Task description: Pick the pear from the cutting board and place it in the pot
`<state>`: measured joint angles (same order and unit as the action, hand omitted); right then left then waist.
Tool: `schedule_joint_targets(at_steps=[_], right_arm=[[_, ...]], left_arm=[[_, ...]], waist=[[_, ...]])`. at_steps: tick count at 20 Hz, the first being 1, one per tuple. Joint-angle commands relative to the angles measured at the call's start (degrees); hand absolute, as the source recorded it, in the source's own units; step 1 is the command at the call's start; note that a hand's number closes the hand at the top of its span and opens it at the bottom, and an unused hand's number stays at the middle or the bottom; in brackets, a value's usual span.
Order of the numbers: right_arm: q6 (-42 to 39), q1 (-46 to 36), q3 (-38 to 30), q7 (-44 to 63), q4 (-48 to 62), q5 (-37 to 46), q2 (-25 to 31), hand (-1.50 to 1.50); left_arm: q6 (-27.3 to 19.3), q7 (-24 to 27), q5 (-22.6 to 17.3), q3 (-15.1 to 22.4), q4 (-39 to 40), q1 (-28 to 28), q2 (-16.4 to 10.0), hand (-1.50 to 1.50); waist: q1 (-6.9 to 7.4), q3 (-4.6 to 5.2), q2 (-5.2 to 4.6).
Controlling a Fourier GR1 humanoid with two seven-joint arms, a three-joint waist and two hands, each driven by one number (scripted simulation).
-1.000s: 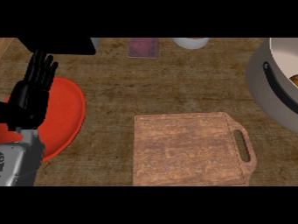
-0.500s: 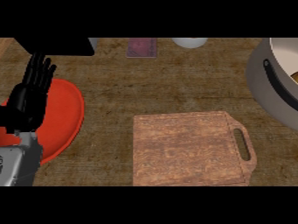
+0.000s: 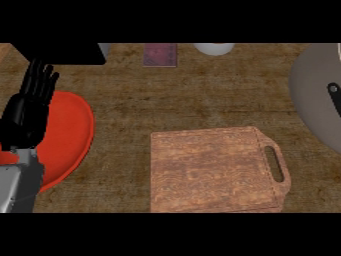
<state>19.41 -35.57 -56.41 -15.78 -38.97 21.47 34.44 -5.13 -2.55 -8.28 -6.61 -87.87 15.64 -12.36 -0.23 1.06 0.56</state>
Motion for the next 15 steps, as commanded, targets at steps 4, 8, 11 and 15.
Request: schedule_joint_targets(at_steps=[4,8,11,15], right_arm=[[-4.46,8.83,-3.27,-5.54,-1.32,-7.76,2.25,-1.50],[-7.42,15.22,-4.92,-9.35,-0.37,-11.46,3.24,-1.50],[-9.31,17.60,-5.22,-11.60,0.86,-14.61,5.29,-1.50],[-12.31,21.97,-5.19,-7.98,0.27,-16.69,9.19,-1.50]], left_arm=[[-0.01,0.25,0.52,0.35,0.15,0.47,0.76,0.00],[0.71,-2.65,-0.50,-0.23,-2.80,-0.63,-0.08,0.00],[-1.31,-1.52,1.33,0.68,-0.11,0.90,2.00,0.00],[-0.33,0.22,1.38,1.16,-2.98,-2.42,2.55,0.00]], waist=[[0.04,-1.09,-0.55],[0.16,-1.10,-0.54],[0.04,-1.10,-0.58],[0.05,-1.06,-0.50]])
